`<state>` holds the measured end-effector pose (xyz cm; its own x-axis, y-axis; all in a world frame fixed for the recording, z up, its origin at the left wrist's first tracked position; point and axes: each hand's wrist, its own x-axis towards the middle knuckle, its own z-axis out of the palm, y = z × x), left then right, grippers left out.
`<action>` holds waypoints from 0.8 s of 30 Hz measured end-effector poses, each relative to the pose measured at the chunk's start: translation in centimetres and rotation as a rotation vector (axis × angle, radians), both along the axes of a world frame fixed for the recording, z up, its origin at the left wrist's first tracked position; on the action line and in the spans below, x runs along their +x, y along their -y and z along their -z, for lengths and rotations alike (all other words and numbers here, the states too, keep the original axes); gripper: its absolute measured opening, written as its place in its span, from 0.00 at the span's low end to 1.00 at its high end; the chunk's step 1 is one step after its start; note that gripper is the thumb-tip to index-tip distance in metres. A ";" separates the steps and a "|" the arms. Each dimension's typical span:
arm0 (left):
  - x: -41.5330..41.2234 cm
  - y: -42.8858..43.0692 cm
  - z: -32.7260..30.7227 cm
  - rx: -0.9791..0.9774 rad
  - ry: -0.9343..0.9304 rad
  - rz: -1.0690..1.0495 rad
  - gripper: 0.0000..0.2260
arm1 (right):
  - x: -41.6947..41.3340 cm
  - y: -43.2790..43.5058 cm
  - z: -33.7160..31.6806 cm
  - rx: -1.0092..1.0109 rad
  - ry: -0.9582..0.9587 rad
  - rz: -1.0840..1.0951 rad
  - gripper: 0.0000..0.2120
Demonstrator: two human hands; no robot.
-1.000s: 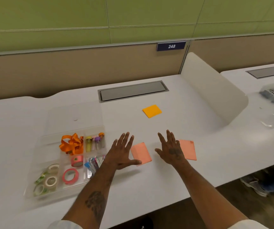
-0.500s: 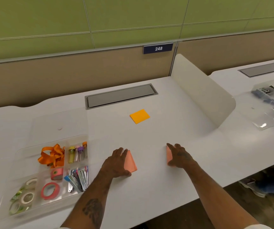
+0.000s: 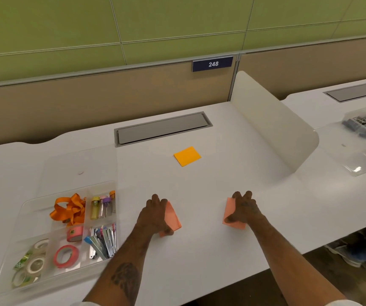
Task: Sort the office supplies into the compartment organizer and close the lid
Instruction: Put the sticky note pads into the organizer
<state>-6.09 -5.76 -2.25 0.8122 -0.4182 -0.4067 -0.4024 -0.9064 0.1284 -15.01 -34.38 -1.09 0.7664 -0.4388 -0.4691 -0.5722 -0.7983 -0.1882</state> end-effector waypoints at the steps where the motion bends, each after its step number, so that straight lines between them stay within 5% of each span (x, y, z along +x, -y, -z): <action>1: 0.0 0.1 -0.1 0.002 0.011 -0.011 0.48 | 0.1 -0.1 0.0 0.015 -0.006 0.019 0.45; 9: 0.5 0.3 -0.4 -0.170 -0.047 -0.125 0.34 | 1.6 0.7 -0.7 0.140 0.082 0.108 0.26; 18: 1.6 -2.4 -2.8 -0.773 -0.151 -0.592 0.03 | 4.3 -3.5 -2.9 0.730 0.446 0.332 0.10; 24: 2.2 -8.0 -5.0 -1.179 -0.216 -0.810 0.06 | 6.9 -10.1 -4.6 0.808 0.511 0.242 0.10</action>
